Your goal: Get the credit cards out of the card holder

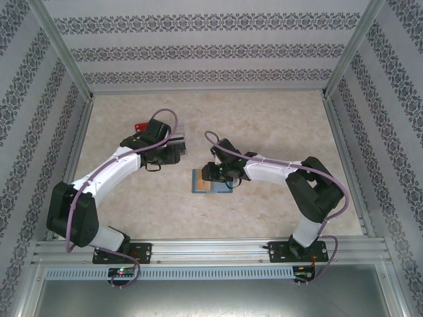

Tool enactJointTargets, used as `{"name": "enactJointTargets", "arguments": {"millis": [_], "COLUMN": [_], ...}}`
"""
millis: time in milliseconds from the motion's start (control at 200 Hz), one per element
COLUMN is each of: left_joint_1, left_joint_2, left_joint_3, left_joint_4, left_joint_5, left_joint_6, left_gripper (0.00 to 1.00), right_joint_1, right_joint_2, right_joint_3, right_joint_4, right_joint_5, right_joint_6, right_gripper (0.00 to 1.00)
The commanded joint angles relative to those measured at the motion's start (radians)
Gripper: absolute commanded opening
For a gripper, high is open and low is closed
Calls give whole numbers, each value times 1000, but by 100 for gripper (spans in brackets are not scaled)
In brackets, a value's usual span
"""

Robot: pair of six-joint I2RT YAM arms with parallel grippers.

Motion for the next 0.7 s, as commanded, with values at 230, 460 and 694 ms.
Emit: {"name": "enactJointTargets", "arguments": {"millis": [230, 460, 694], "left_joint_1": [-64, -108, -118], "left_joint_2": [99, 190, 245], "left_joint_3": [-52, -48, -42], "left_joint_4": [199, 202, 183], "left_joint_5": [273, 286, 294], "left_joint_6": [-215, -239, -231], "left_gripper": [48, 34, 28], "right_joint_1": [-46, -72, -85], "right_joint_2": [49, 54, 41], "right_joint_3": [-15, -40, -47], "right_joint_4": [53, 82, 88], "right_joint_5": [-8, -49, -86], "right_joint_6": [57, 61, 45], "right_gripper": [34, 30, 27]}}
